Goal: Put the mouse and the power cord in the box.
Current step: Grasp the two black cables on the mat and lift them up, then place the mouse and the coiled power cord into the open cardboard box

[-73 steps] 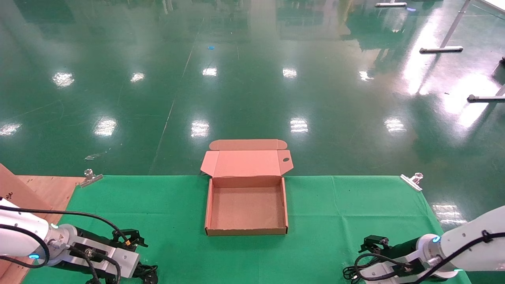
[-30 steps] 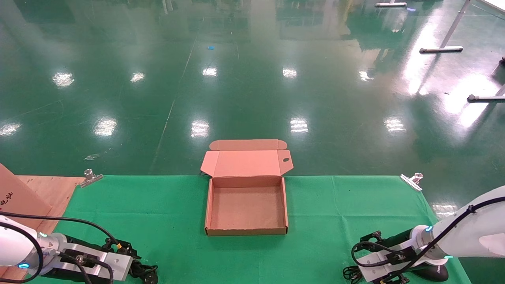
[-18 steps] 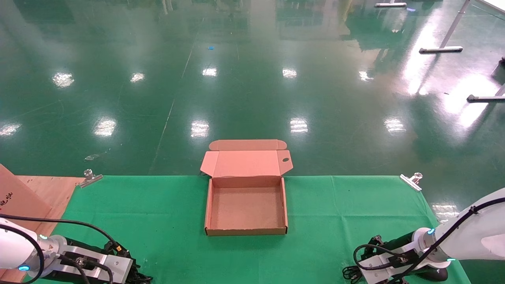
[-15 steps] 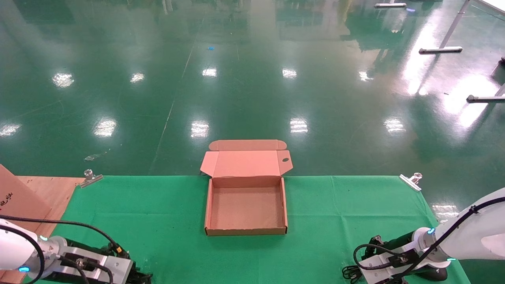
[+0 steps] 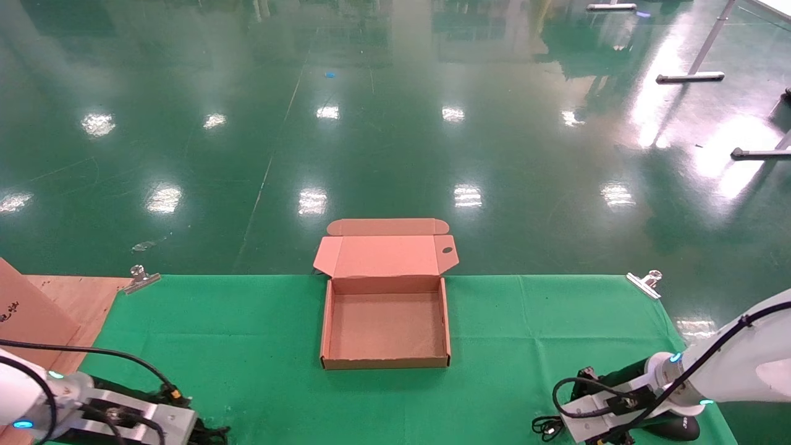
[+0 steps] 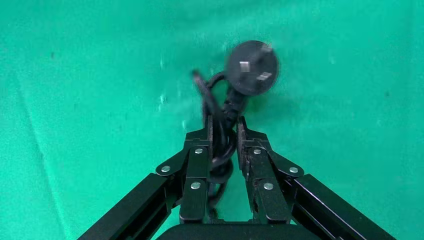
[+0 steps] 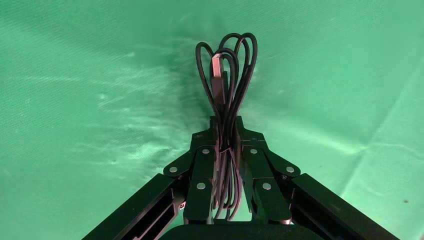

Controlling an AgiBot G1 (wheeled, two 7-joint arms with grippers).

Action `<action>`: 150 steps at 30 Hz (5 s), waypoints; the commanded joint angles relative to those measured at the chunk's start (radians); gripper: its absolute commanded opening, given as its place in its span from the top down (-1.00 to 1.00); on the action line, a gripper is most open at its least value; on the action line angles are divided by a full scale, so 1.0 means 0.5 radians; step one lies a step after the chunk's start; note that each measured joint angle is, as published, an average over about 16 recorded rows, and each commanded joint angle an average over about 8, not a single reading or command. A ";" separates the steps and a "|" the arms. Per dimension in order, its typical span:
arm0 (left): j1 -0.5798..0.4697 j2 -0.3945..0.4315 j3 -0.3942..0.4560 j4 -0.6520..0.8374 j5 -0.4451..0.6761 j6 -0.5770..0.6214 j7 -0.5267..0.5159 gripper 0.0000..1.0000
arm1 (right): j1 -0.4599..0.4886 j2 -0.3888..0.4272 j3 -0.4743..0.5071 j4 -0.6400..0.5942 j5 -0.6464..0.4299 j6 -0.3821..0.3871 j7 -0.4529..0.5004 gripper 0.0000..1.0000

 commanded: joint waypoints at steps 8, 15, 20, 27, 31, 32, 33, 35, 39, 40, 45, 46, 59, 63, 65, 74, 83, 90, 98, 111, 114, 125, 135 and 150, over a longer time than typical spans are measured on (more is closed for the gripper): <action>-0.130 -0.076 -0.004 -0.014 -0.007 0.131 0.018 1.00 | 0.123 0.056 0.025 0.033 0.036 -0.129 -0.016 1.00; -0.296 -0.123 -0.011 -0.048 -0.017 0.274 0.007 1.00 | 0.269 0.145 0.075 0.113 0.111 -0.322 0.002 1.00; -0.442 -0.122 -0.026 -0.096 -0.037 0.377 -0.029 1.00 | 0.397 0.200 0.107 0.229 0.159 -0.467 0.060 1.00; -0.588 -0.052 -0.086 -0.146 -0.125 0.438 -0.138 1.00 | 0.558 0.175 0.142 0.506 0.205 -0.582 0.271 1.00; -0.615 0.030 -0.150 -0.128 -0.217 0.403 -0.215 1.00 | 0.615 0.067 0.153 0.656 0.211 -0.538 0.442 1.00; -0.622 0.055 -0.165 -0.123 -0.240 0.388 -0.230 1.00 | 0.627 0.028 0.152 0.682 0.208 -0.515 0.483 1.00; -0.630 0.079 -0.177 -0.119 -0.256 0.371 -0.241 1.00 | 0.639 -0.013 0.149 0.699 0.200 -0.490 0.519 1.00; -0.652 0.128 -0.195 -0.116 -0.282 0.338 -0.256 1.00 | 0.661 -0.099 0.141 0.713 0.183 -0.442 0.579 1.00; -0.691 0.208 -0.211 -0.109 -0.304 0.286 -0.258 1.00 | 0.694 -0.244 0.123 0.654 0.157 -0.359 0.634 1.00; -0.696 0.224 -0.213 -0.105 -0.307 0.275 -0.256 1.00 | 0.700 -0.271 0.120 0.630 0.155 -0.343 0.636 1.00; -0.690 0.285 -0.232 -0.072 -0.334 0.209 -0.240 1.00 | 0.713 -0.340 0.104 0.540 0.183 -0.291 0.621 1.00; -0.684 0.296 -0.236 -0.066 -0.339 0.192 -0.235 1.00 | 0.713 -0.344 0.098 0.531 0.191 -0.285 0.616 1.00; -0.352 0.481 -0.412 -0.039 -0.592 -0.215 -0.031 1.00 | 0.780 -0.210 0.078 0.353 0.272 -0.338 0.475 1.00; -0.197 0.562 -0.482 -0.069 -0.696 -0.325 0.075 1.00 | 0.789 -0.115 0.093 0.313 0.295 -0.402 0.403 1.00; -0.118 0.596 -0.501 -0.105 -0.731 -0.351 0.133 1.00 | 0.789 -0.074 0.099 0.300 0.304 -0.425 0.377 1.00; 0.205 0.649 -0.380 -0.397 -0.714 -0.670 0.312 1.00 | 0.777 0.020 0.113 0.254 0.323 -0.456 0.306 1.00; 0.368 0.645 -0.128 -0.599 -0.744 -0.991 0.272 1.00 | 0.751 0.016 0.121 0.188 0.335 -0.430 0.264 1.00; 0.404 0.642 0.034 -0.624 -0.802 -1.099 0.211 0.00 | 0.732 -0.001 0.123 0.150 0.340 -0.419 0.234 1.00; 0.405 0.637 0.164 -0.651 -0.902 -1.159 0.193 -1.00 | 0.727 -0.010 0.127 0.114 0.347 -0.425 0.198 1.00; 0.364 0.628 0.307 -0.623 -1.073 -1.194 0.179 -1.00 | 0.723 -0.022 0.139 0.065 0.367 -0.444 0.157 1.00; 0.320 0.608 0.311 -0.599 -1.118 -1.171 0.169 -1.00 | 0.731 -0.052 0.141 0.064 0.372 -0.445 0.159 1.00; 0.142 0.210 0.151 -0.537 -1.420 -0.434 0.250 -1.00 | 0.758 -0.288 0.129 0.096 0.364 -0.386 0.229 1.00; 0.059 -0.252 -0.013 -0.369 -1.691 0.320 0.405 -1.00 | 0.552 -0.395 -0.046 0.658 0.480 -0.254 0.611 1.00; 0.076 -0.546 -0.054 0.000 -1.740 0.269 0.537 -1.00 | 0.261 -0.396 -0.852 1.409 0.755 0.610 1.227 1.00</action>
